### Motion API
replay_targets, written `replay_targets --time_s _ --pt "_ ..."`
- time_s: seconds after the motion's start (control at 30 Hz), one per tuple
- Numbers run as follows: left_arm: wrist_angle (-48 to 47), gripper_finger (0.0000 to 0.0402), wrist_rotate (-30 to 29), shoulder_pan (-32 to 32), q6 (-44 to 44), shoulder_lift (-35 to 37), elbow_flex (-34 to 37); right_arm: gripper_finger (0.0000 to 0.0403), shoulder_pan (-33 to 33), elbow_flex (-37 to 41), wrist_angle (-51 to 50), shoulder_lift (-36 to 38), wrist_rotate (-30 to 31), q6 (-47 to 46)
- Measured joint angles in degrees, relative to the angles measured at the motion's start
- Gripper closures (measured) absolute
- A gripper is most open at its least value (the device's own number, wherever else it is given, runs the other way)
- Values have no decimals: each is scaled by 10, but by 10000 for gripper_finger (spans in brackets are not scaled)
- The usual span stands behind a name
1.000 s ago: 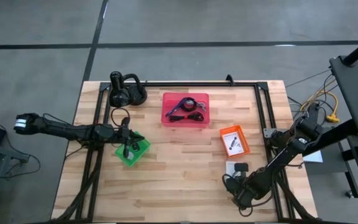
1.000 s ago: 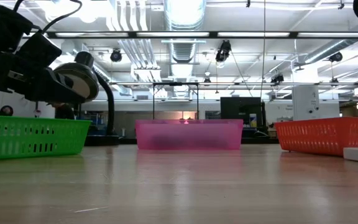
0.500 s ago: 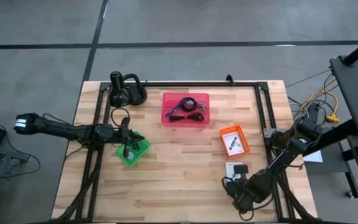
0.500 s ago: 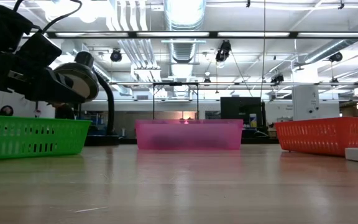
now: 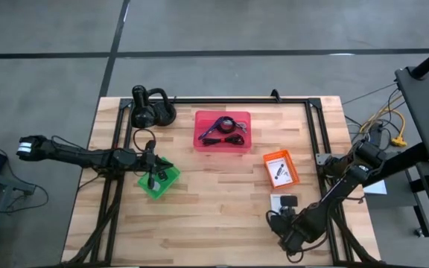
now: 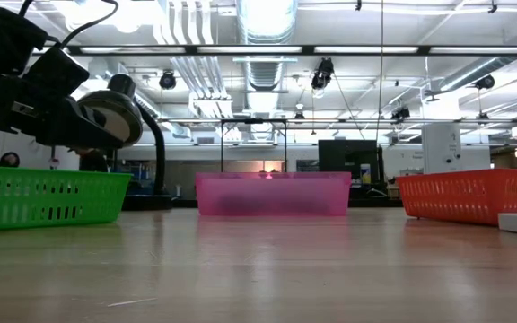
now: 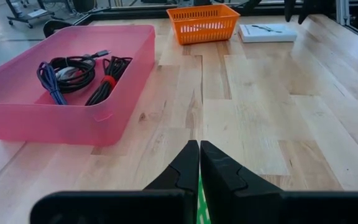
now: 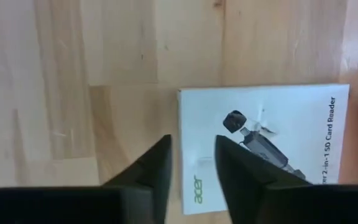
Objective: Pick and place items into bin
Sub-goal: Put the card reader box into the orange bin
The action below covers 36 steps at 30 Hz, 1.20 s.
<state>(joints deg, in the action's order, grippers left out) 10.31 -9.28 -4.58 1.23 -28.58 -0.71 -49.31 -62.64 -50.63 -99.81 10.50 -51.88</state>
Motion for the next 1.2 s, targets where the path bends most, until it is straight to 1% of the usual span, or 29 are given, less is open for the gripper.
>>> replay_targets --time_s 0.17,0.27,0.4,0.47,0.53,0.6,0.67,0.77,1.0,1.07,1.2 --pt "0 402 0 0 0 0 0 215 0 7 8 -1 -2 -11" --pt "0 402 0 0 0 -1 0 180 -1 9 16 -9 -7 -17" --pt "-1 402 0 0 0 -2 0 154 -1 13 16 -32 -16 -3" --pt "0 402 0 0 0 -1 0 149 0 14 15 -45 -25 3" --pt "0 402 0 0 0 -2 0 149 6 19 17 -58 -50 16" --pt "0 402 0 0 0 -2 0 157 13 22 23 -68 -77 36" --pt "0 402 0 0 0 -2 0 175 16 24 28 -72 -84 58" --pt "0 402 0 0 0 -2 0 213 24 27 33 -71 -77 84" --pt "0 402 0 0 0 -2 0 311 38 33 46 -69 -87 90" --pt "0 402 0 0 0 -2 0 329 38 34 53 -69 -83 91" --pt "0 402 0 0 0 -2 0 347 38 38 86 -69 -70 99"
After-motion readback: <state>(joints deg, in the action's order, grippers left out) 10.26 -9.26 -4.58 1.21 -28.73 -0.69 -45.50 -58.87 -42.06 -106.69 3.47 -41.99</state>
